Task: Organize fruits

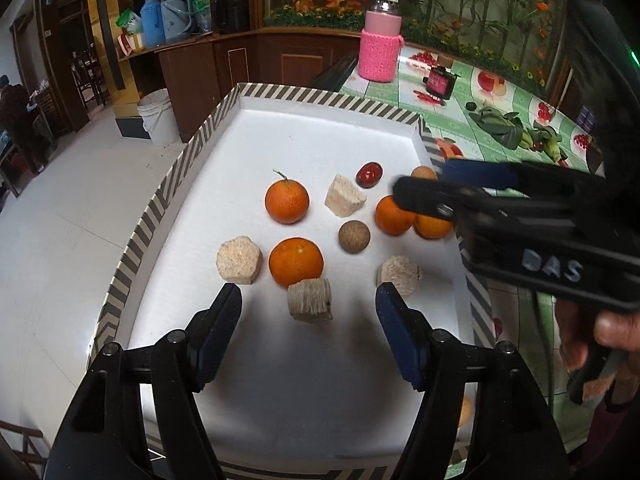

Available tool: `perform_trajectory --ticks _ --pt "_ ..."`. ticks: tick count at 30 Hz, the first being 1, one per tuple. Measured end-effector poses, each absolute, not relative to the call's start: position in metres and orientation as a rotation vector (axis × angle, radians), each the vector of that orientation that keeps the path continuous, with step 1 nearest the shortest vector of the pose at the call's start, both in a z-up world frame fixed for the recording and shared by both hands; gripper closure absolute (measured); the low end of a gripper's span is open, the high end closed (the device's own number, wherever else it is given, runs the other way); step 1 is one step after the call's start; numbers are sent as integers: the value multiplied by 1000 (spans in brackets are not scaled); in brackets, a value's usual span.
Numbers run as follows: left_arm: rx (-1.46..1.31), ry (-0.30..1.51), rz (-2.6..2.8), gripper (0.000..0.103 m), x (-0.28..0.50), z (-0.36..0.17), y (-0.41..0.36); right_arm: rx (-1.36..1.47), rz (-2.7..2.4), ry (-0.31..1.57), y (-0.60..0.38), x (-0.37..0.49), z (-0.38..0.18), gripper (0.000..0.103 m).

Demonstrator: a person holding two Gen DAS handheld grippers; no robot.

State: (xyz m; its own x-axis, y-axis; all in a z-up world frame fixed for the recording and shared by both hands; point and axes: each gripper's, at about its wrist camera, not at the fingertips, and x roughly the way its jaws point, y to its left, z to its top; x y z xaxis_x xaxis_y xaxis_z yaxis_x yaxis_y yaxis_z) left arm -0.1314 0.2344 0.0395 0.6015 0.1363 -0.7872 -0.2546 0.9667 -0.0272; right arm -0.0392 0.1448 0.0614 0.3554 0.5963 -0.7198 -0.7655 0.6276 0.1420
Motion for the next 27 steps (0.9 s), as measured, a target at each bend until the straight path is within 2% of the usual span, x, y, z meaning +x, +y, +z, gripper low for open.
perform_trajectory --ticks 12,17,27 --pt "-85 820 316 34 -126 47 218 -126 784 803 84 -57 66 37" --pt "-78 789 327 27 -126 50 211 -98 754 775 72 -70 65 27" --pt "-91 773 353 26 -131 57 206 -77 754 781 62 -85 64 23"
